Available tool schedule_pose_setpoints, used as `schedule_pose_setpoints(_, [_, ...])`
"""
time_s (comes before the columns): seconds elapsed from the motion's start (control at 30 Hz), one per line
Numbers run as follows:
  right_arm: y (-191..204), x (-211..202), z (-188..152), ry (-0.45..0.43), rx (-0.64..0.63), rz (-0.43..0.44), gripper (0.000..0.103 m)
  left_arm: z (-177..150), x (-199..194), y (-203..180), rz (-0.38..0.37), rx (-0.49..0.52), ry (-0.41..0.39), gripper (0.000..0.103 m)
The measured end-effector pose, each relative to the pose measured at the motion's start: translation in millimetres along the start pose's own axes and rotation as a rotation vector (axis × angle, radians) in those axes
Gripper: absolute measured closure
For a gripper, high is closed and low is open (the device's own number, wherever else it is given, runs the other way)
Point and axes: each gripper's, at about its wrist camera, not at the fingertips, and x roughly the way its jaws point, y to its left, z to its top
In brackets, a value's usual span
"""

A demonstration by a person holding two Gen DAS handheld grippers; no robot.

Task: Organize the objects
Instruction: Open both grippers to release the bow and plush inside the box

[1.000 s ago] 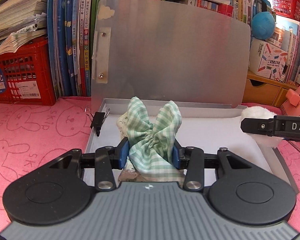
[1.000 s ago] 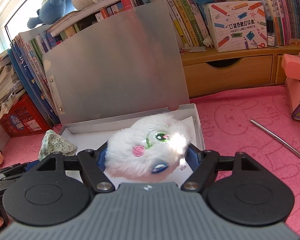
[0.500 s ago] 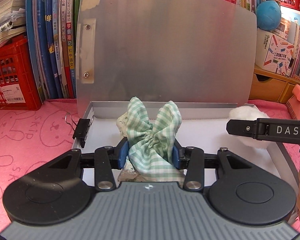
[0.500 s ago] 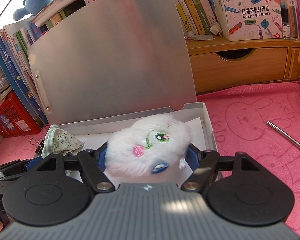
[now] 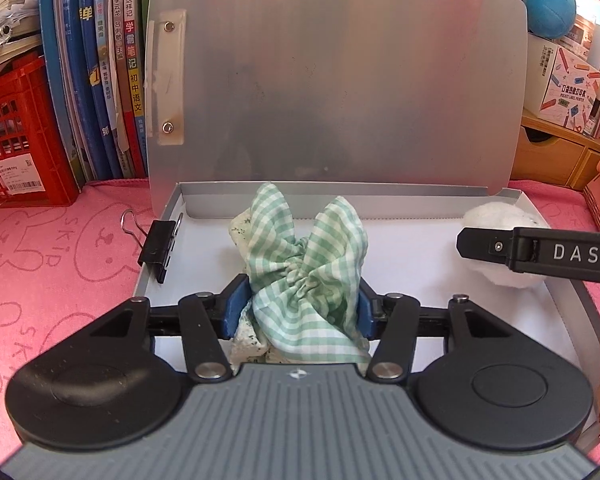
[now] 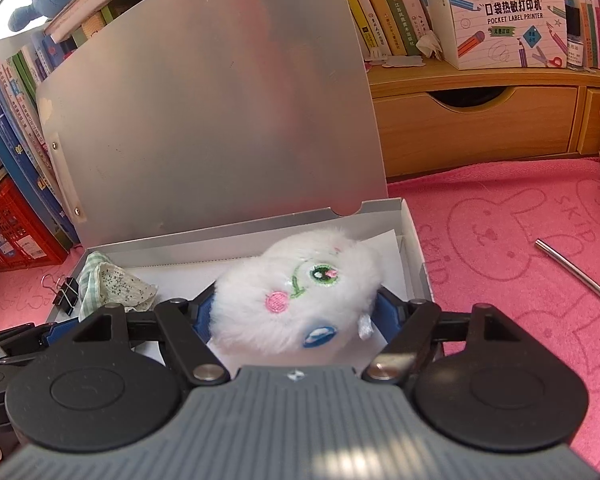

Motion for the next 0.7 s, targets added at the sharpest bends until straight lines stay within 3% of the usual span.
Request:
schedule_pose_setpoints(0.07, [0, -1, 0, 0.000, 0.004, 0.001, 0.017, 0, -4, 1, -0.009, -0.007, -0.015, 0.033])
schedule_pose_setpoints(0.33, [-5, -27, 1, -0.027, 0.049, 0.016, 0.015, 6, -34, 3, 0.002, -0.003, -0.069, 0.020])
schedule_pose_setpoints(0.7, [6, -103, -6, -0.100, -0.029, 0.054, 0.015, -6, -114, 0, -0.028, 0.038, -0.150, 0.017])
